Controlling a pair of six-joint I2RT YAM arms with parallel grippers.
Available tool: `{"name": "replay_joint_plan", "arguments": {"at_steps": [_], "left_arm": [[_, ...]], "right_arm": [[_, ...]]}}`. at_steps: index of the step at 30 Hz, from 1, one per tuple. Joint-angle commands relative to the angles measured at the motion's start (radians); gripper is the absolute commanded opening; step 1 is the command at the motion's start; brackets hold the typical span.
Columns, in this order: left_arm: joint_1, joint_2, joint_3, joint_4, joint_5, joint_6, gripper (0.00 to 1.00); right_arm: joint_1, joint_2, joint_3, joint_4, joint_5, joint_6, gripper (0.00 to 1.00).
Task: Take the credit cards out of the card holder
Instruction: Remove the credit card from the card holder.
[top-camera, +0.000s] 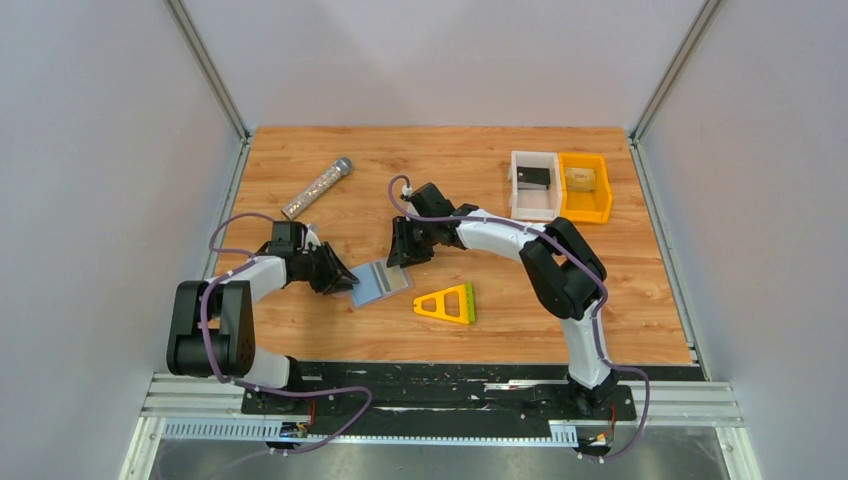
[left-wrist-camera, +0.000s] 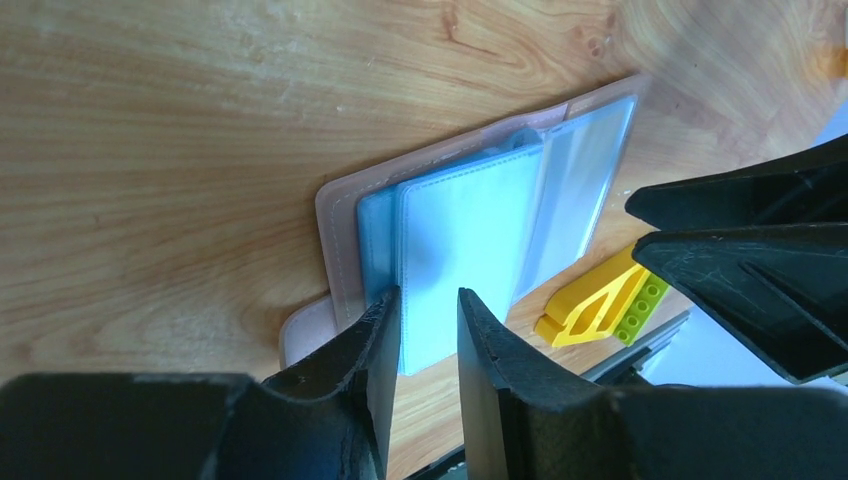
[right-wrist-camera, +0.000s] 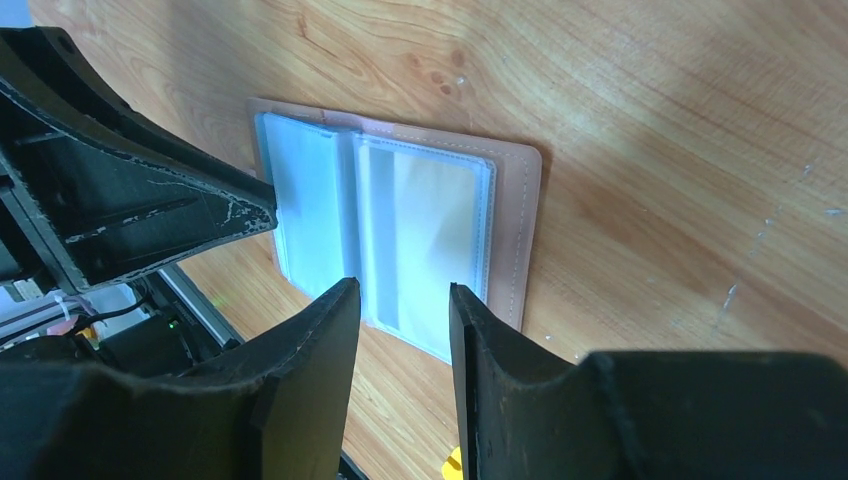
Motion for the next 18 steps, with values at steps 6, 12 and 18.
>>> {"name": "replay_joint_plan", "arguments": {"at_steps": [6, 12, 18], "left_arm": [[-0.008, 0.048, -0.019, 0.061, 0.006, 0.001, 0.31], [-0.009, 0.050, -0.020, 0.054, -0.005, 0.008, 0.30], [-0.009, 0.052, -0.018, 0.044, -0.009, 0.009, 0.30]], "right_arm": [[-0.004, 0.046, 0.014, 0.006, -0.002, -0.012, 0.39], [-0.002, 0.068, 0.016, 0.005, -0.012, -0.009, 0.39], [-0.004, 0.069, 0.027, 0.011, -0.054, -0.002, 0.39]]}}
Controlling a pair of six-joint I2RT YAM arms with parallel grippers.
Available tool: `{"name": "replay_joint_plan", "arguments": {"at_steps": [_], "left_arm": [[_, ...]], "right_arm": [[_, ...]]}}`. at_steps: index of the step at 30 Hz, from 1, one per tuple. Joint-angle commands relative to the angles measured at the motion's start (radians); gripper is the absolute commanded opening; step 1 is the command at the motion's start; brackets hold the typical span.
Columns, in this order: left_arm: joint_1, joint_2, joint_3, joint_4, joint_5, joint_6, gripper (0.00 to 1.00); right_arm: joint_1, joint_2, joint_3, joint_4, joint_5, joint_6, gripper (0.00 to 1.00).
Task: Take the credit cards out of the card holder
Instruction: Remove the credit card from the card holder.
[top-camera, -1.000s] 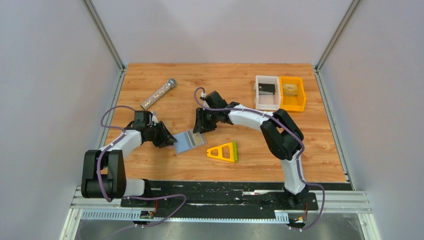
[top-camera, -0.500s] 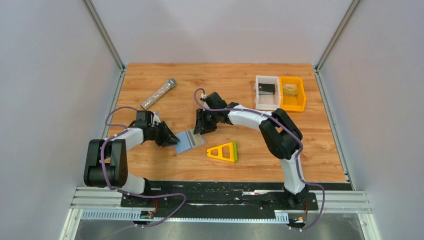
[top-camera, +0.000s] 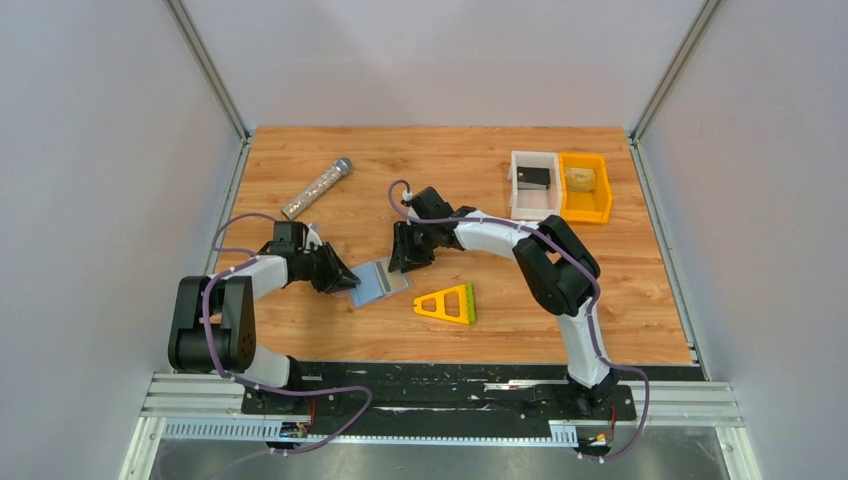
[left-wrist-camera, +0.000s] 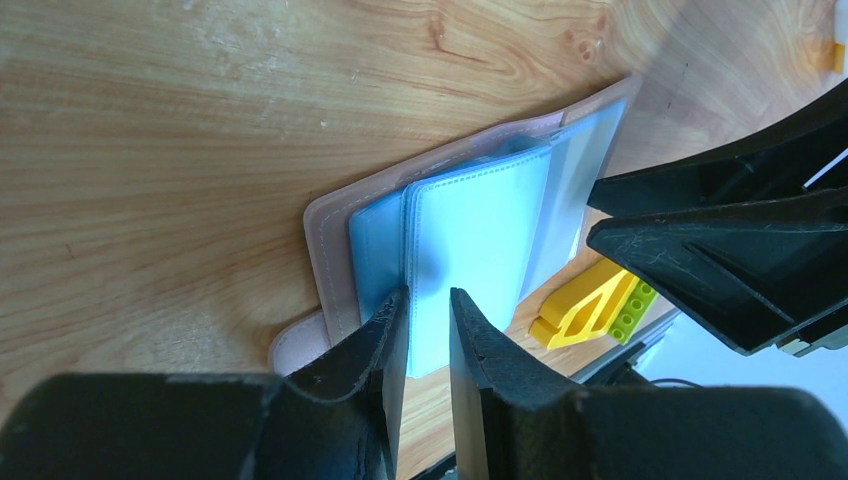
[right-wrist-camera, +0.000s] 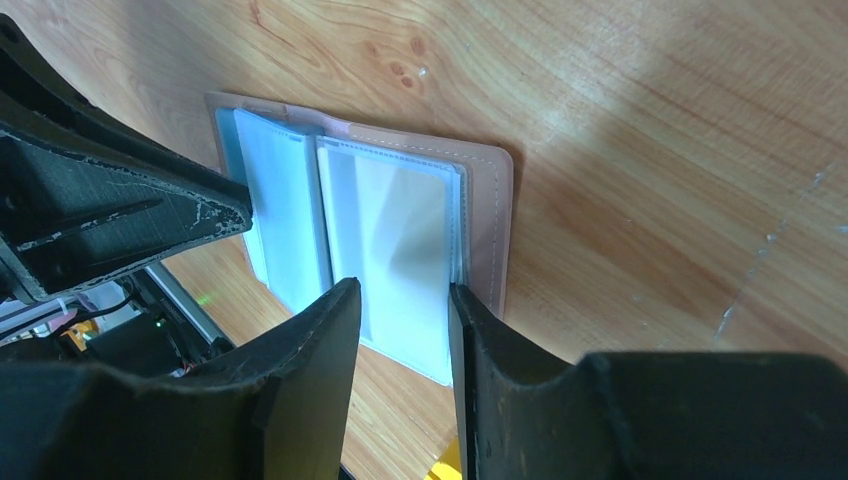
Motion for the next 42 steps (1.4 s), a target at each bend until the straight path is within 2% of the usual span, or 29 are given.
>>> {"name": "replay_joint_plan", "arguments": {"at_steps": [1, 10, 42], "left_arm": [[-0.005, 0.016, -0.015, -0.005, -0.042, 0.017, 0.30], [-0.004, 0.023, -0.012, -0.015, -0.052, 0.024, 0.30], [-0.005, 0.011, -0.010, -0.027, -0.053, 0.025, 0.30]], "right_arm": [[0.000, 0.021, 0.028, 0.015, -0.041, 0.002, 0.39], [0.000, 0.024, 0.029, 0.084, -0.141, 0.060, 0.39], [0.002, -0.054, 0.004, 0.157, -0.228, 0.105, 0.38]]}}
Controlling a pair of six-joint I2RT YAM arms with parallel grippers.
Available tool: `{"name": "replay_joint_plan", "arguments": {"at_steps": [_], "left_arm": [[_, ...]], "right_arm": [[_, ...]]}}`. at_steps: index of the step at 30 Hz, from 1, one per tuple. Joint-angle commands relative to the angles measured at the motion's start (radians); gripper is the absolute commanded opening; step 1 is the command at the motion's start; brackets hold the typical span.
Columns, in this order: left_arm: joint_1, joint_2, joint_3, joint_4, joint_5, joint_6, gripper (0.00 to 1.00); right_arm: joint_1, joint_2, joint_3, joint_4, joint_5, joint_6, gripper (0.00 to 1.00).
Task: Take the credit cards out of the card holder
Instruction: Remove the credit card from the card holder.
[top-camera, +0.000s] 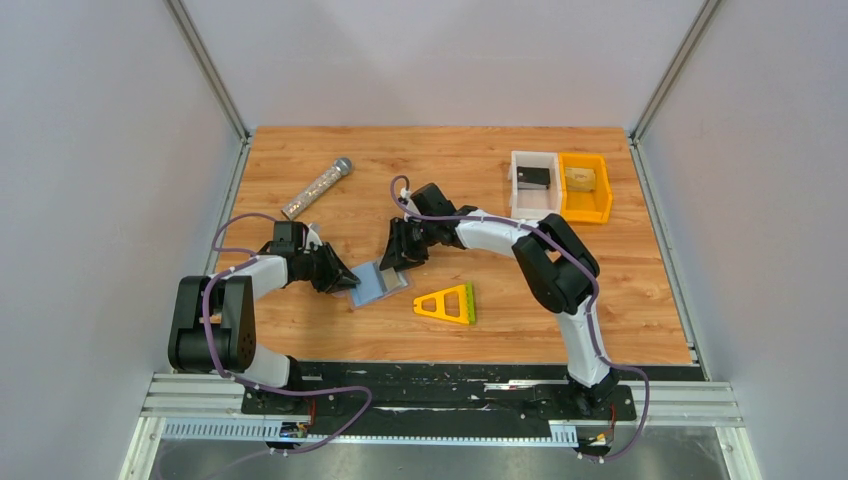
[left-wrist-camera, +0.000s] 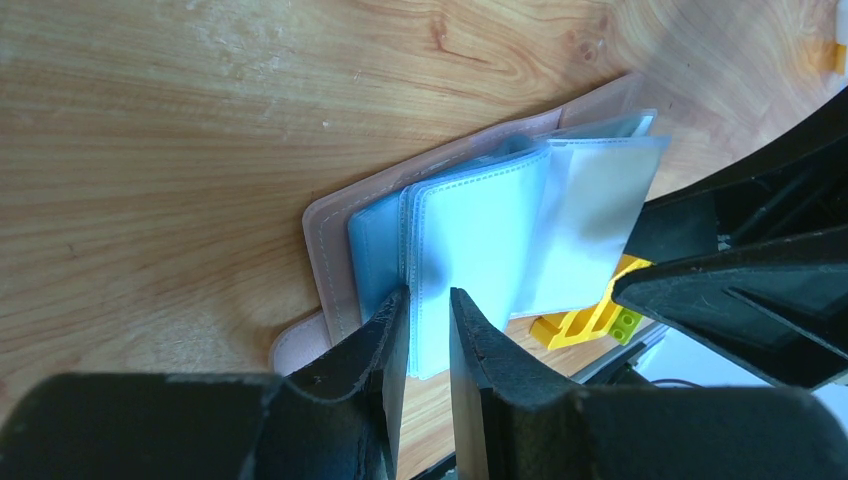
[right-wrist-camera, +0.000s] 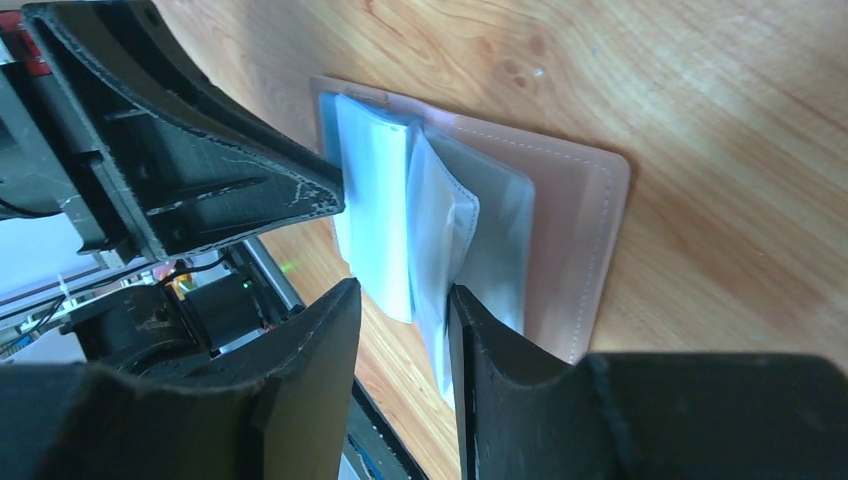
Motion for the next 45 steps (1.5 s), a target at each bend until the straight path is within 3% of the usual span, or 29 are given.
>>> {"name": "replay_joint_plan", "arguments": {"at_steps": [1, 13, 24, 29, 45], "left_arm": [[-0.005, 0.011, -0.009, -0.026, -0.049, 0.024, 0.30], [-0.004, -0.023, 0.010, -0.060, -0.053, 0.018, 0.30], [-0.003, -0.185, 0.089, -0.199, -0.131, 0.015, 0.35], [-0.003, -0.213, 0.093, -0.207, -0.105, 0.018, 0.36], [-0.003, -0.095, 0.048, -0.111, -0.052, 0.021, 0.28]], "right_arm": [[0.019, -0.069, 0.007, 0.067, -0.055, 0.023, 0.38], [0.049, -0.024, 0.047, 0.086, -0.088, 0.061, 0.38], [0.084, 0.005, 0.091, 0.086, -0.102, 0.076, 0.40], [0.077, -0.008, 0.078, 0.085, -0.096, 0.059, 0.40], [0.010, 0.014, 0.028, 0.046, -0.037, -0.009, 0.34]]}}
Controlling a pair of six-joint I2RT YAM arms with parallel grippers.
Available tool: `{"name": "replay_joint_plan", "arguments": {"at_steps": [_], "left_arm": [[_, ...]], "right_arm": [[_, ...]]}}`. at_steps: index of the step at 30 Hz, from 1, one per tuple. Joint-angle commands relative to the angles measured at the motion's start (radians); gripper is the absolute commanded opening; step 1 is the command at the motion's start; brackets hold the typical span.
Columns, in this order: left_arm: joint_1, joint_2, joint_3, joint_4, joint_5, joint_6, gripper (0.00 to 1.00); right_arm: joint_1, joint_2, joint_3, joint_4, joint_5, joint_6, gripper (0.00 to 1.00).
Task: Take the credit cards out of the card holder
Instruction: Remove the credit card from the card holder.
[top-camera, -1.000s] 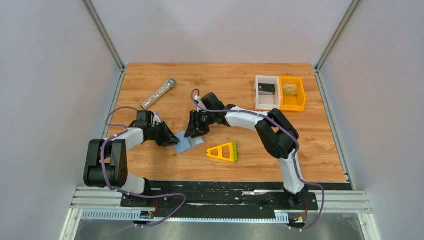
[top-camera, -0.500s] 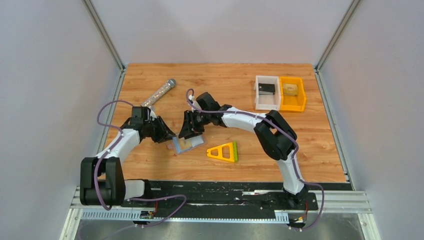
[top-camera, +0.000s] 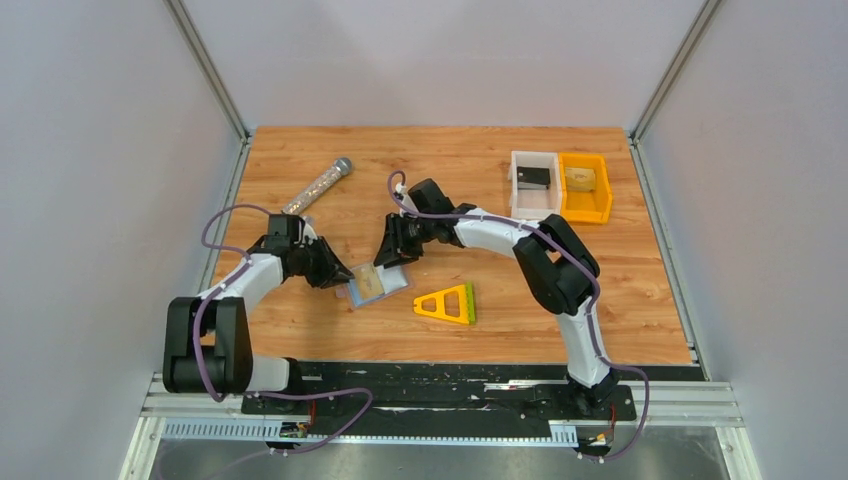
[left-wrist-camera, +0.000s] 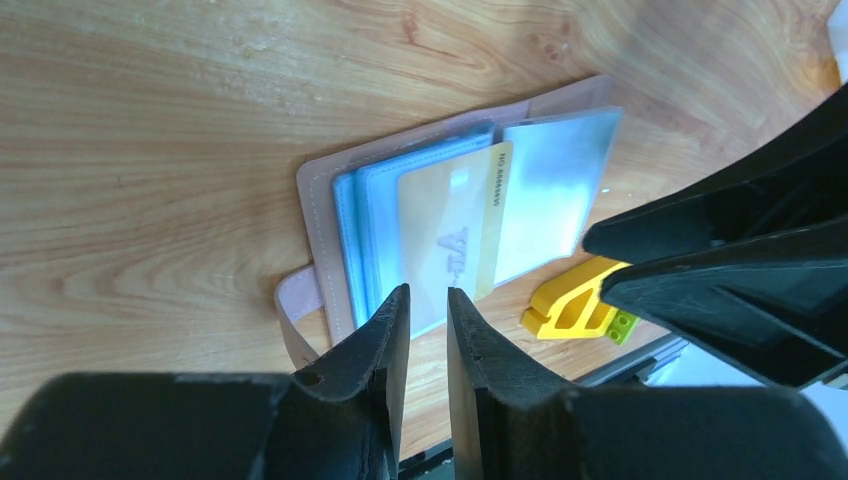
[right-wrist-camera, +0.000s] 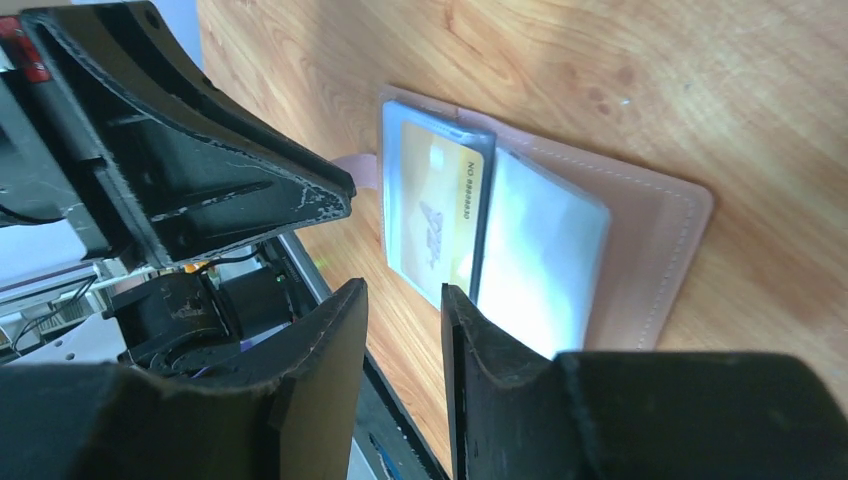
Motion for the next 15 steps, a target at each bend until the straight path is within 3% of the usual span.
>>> {"name": "replay_joint_plan", "arguments": {"at_steps": [1, 15], "left_arm": [[-0.002, 0.042, -0.021, 0.064, 0.024, 0.009, 0.27], [-0.002, 0.141, -0.047, 0.109, 0.015, 0.010, 0.26]], "right_arm": [[-0.007, 0.027, 0.002, 0.006, 0.009, -0.037, 0.34], [-0.007, 0.100, 0.022, 0.017, -0.033, -0.035, 0.31]]}}
